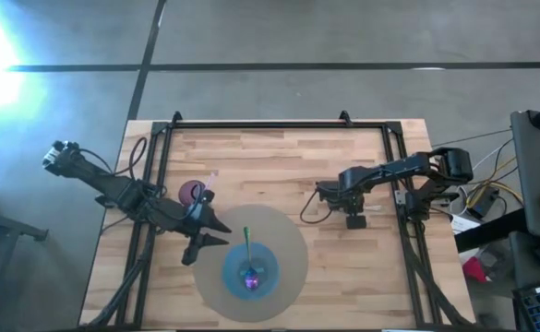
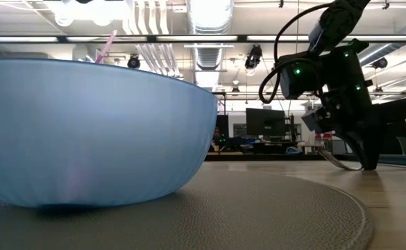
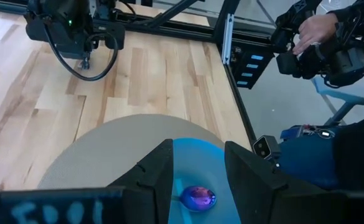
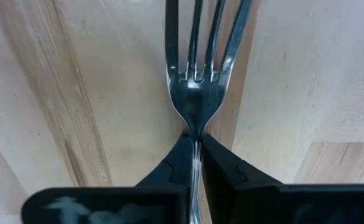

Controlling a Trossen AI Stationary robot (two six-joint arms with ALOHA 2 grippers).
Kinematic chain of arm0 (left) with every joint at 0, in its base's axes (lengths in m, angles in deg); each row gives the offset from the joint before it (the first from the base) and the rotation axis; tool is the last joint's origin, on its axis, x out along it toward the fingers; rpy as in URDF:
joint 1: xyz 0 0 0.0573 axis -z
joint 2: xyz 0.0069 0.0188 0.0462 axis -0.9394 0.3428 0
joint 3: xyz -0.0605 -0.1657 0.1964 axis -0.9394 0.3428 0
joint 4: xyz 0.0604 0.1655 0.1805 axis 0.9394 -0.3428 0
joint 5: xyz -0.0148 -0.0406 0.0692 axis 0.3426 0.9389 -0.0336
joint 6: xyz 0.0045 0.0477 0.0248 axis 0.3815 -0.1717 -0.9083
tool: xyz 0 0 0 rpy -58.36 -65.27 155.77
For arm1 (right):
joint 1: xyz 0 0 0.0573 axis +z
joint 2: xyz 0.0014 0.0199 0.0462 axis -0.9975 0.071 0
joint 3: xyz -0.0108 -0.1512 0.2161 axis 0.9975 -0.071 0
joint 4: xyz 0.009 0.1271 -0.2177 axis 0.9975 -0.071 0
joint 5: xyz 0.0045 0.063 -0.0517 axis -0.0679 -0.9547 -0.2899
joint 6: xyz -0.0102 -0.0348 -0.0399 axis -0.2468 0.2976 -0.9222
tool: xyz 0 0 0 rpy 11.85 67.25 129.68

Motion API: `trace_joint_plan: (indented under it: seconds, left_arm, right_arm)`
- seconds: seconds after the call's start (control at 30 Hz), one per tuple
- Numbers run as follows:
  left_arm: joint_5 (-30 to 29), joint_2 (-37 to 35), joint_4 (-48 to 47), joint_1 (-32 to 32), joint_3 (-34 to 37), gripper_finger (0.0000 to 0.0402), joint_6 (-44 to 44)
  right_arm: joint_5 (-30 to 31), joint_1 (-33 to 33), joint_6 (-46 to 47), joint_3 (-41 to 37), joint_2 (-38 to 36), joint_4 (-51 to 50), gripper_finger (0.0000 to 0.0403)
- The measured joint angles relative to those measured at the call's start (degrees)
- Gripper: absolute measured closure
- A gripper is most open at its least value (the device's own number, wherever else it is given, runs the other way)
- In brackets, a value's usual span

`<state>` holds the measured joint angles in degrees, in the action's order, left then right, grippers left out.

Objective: Pick & Place Utensil
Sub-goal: Put the silver fork into the blue bowl

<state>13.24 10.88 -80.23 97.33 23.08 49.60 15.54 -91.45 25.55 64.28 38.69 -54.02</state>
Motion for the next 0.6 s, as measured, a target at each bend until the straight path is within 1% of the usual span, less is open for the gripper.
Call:
trace_joint_plan:
  seconds: [0.33, 0.6]
  left_arm:
    - [0.00, 0.04, -0.47, -0.02, 0.00, 0.0266, 1.57]
    - [-0.01, 0.04, -0.42, -0.02, 0.00, 0.0266, 2.17]
  right_arm:
    - [-0.07, 0.02, 0.30, 1.18, -0.40, -1.09, 0.0390]
    - [-0.75, 1.24, 2.30, 1.55, -4.37, -1.43, 0.0391]
